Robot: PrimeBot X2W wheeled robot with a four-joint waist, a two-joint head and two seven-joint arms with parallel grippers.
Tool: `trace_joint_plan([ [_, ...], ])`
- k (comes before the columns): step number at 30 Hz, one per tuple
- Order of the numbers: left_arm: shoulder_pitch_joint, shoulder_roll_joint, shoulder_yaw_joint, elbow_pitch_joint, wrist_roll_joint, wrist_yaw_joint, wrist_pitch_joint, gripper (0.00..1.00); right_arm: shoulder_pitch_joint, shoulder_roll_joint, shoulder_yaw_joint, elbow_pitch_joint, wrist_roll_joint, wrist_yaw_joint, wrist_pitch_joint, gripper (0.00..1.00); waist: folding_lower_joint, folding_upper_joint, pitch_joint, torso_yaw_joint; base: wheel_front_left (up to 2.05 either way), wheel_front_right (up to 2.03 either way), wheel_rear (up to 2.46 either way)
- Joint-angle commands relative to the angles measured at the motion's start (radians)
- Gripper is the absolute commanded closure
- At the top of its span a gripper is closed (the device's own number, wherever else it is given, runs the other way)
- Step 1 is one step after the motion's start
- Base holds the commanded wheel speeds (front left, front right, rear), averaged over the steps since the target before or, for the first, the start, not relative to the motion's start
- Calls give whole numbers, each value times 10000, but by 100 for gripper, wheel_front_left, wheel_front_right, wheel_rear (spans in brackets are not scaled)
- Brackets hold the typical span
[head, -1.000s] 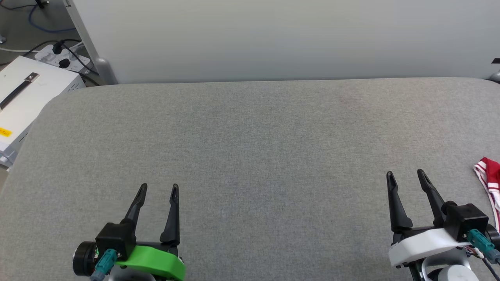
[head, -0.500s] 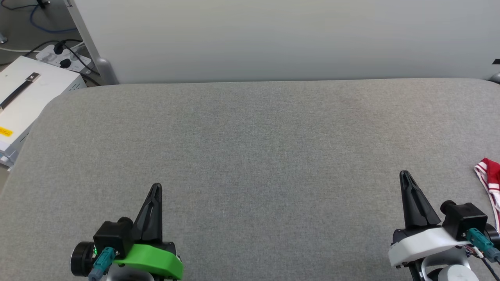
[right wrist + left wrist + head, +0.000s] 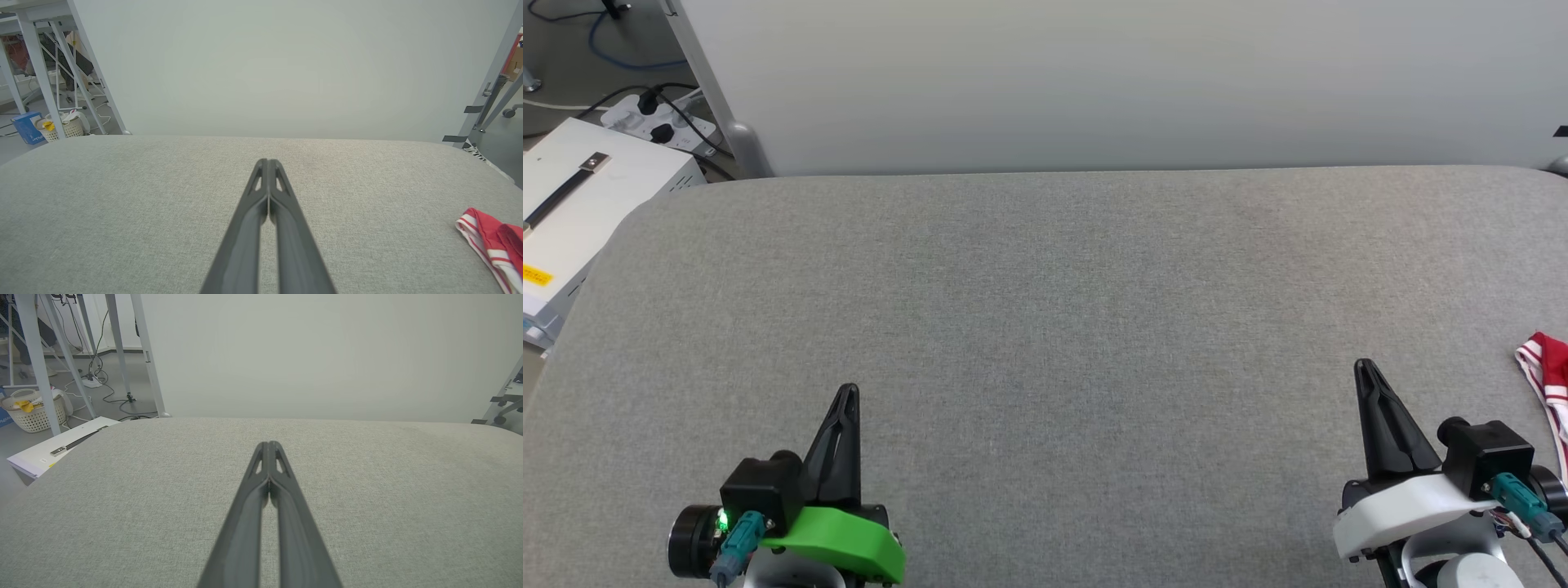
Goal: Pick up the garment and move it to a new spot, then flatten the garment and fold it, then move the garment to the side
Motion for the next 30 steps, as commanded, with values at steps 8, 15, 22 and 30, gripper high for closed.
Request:
trace_joint_plan([
  [8,-96,-45,43,-72,246,151,204,100,-8,-6,26,-109,-144,-2,166,100,0,30,-16,16,0,0,0],
  [15,-120,-55,61,-109,333,223,347,100,-10,-7,35,-147,-215,-3,296,100,0,36,-29,29,0,0,0],
  [22,-143,-65,79,-146,418,292,485,100,-12,-7,43,-185,-283,-3,422,100,0,42,-42,42,0,0,0],
  [30,-170,-77,100,-188,516,373,645,100,-15,-8,53,-228,-363,-4,569,100,0,50,-56,56,0,0,0],
])
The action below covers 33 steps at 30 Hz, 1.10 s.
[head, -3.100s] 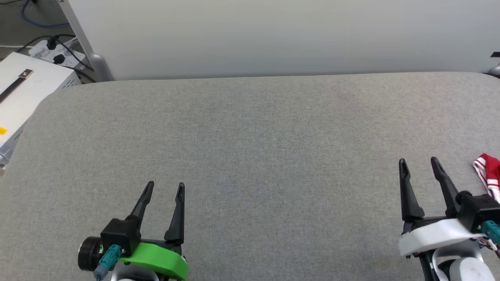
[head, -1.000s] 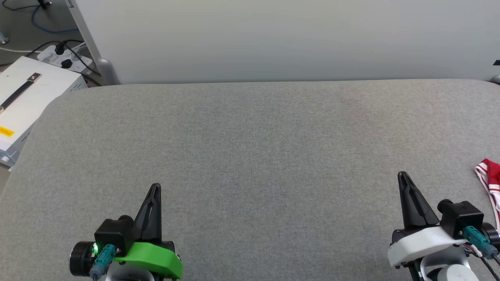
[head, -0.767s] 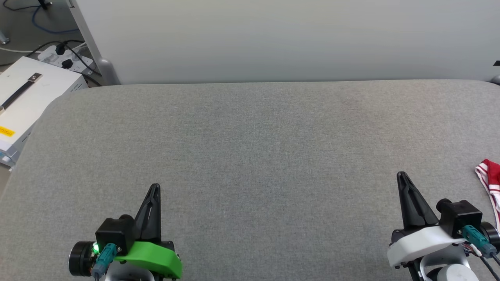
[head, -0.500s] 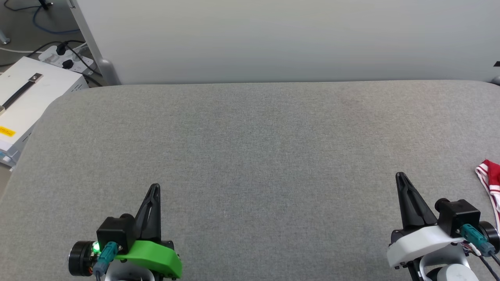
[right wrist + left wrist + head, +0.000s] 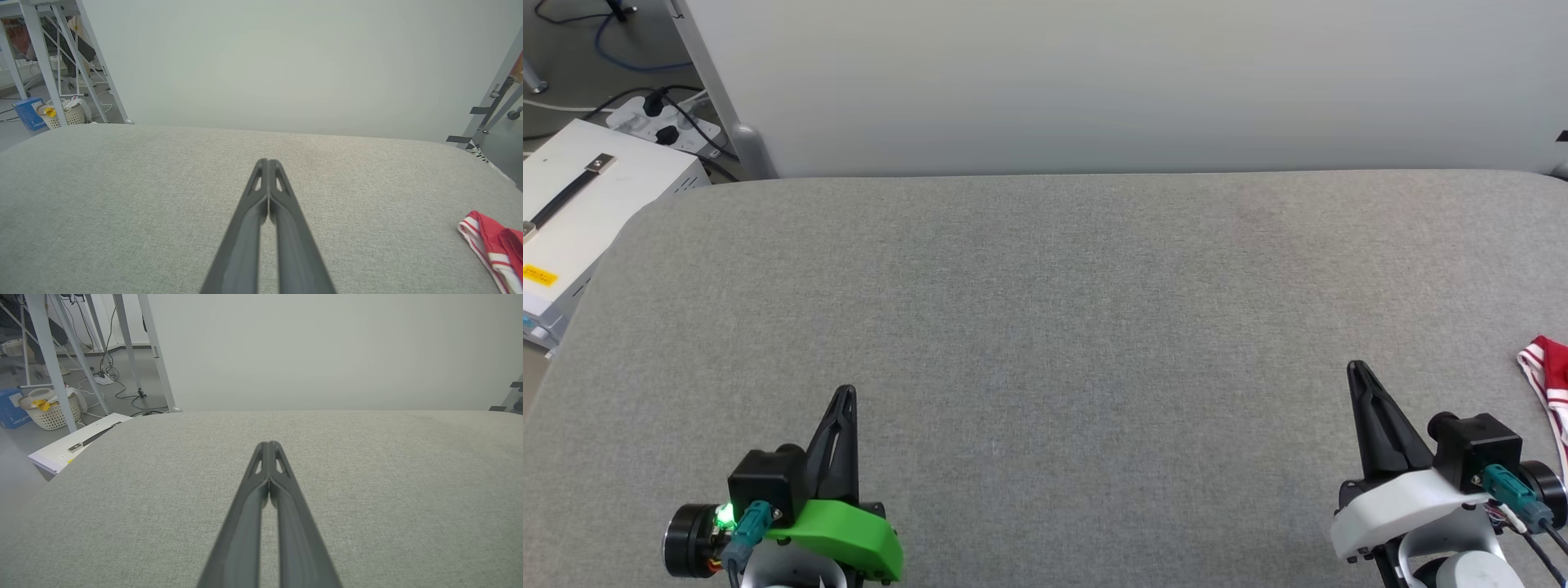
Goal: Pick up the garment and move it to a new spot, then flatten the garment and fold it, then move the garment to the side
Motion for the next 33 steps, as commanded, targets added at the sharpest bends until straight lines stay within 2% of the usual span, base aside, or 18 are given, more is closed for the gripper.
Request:
trace_joint_plan([
  [1,-154,-50,53,-69,89,85,66,100,-15,-8,12,-71,-120,-4,52,100,0,50,-3,3,0,0,0],
  [33,-261,-97,135,-238,482,407,707,100,-24,-10,52,-244,-438,-7,638,100,0,79,-62,62,0,0,0],
])
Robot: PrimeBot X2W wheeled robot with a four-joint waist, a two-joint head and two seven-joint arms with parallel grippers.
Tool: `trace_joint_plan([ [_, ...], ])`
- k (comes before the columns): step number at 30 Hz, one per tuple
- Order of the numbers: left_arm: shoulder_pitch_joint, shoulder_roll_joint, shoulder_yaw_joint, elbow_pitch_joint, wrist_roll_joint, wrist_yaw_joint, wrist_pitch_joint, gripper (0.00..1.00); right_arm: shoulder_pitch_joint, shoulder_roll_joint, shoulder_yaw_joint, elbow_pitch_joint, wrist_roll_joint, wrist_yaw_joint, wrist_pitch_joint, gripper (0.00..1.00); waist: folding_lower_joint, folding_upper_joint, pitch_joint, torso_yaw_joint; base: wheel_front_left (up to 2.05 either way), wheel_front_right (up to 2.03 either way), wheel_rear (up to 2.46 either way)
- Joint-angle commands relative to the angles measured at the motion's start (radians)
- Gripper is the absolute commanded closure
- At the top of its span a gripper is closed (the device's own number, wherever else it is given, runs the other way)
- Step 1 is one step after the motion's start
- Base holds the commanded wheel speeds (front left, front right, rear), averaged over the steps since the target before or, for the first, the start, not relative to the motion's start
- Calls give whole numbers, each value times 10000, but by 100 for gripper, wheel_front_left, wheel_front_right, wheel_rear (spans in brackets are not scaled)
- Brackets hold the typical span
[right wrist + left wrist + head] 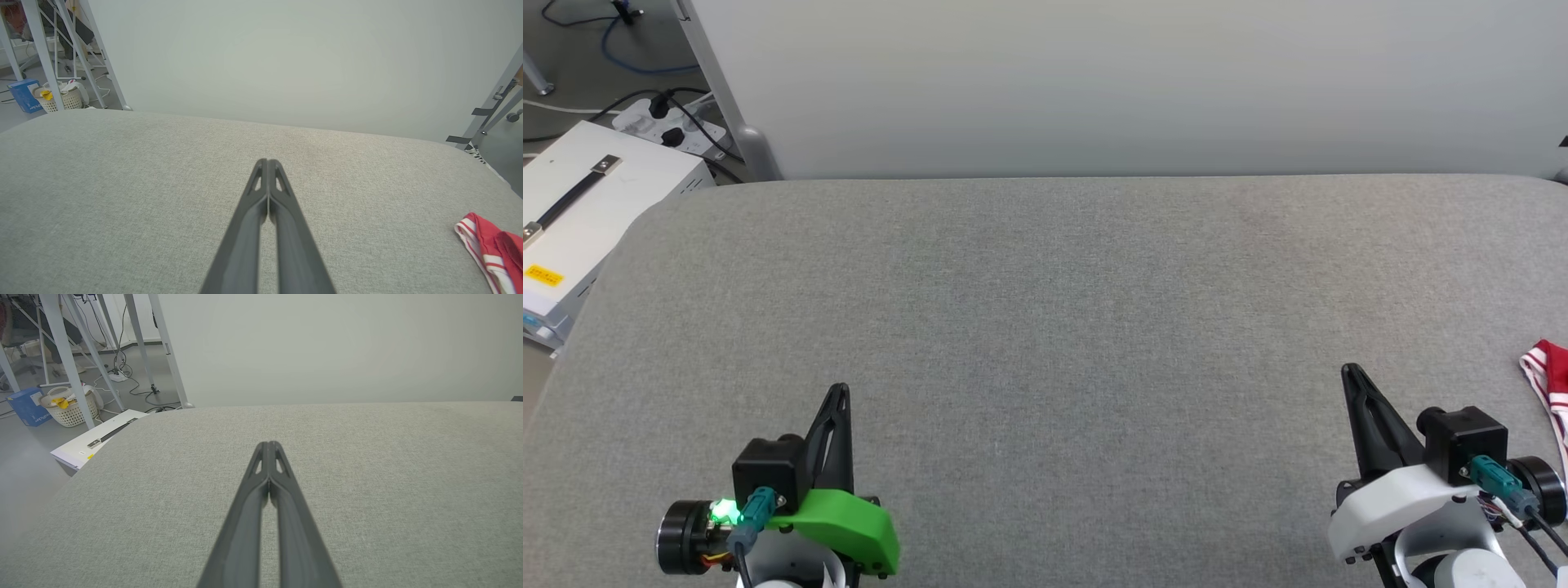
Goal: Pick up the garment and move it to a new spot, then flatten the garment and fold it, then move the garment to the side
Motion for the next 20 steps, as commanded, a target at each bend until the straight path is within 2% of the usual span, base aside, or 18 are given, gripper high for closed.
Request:
trace_joint_plan([
  [1,-203,-62,46,-43,79,102,54,100,-23,-10,6,-72,-86,-7,51,100,0,80,-2,3,0,0,0],
  [20,-274,-93,100,-154,339,314,476,100,-29,-11,32,-187,-296,-8,437,100,0,99,-41,41,0,0,0],
])
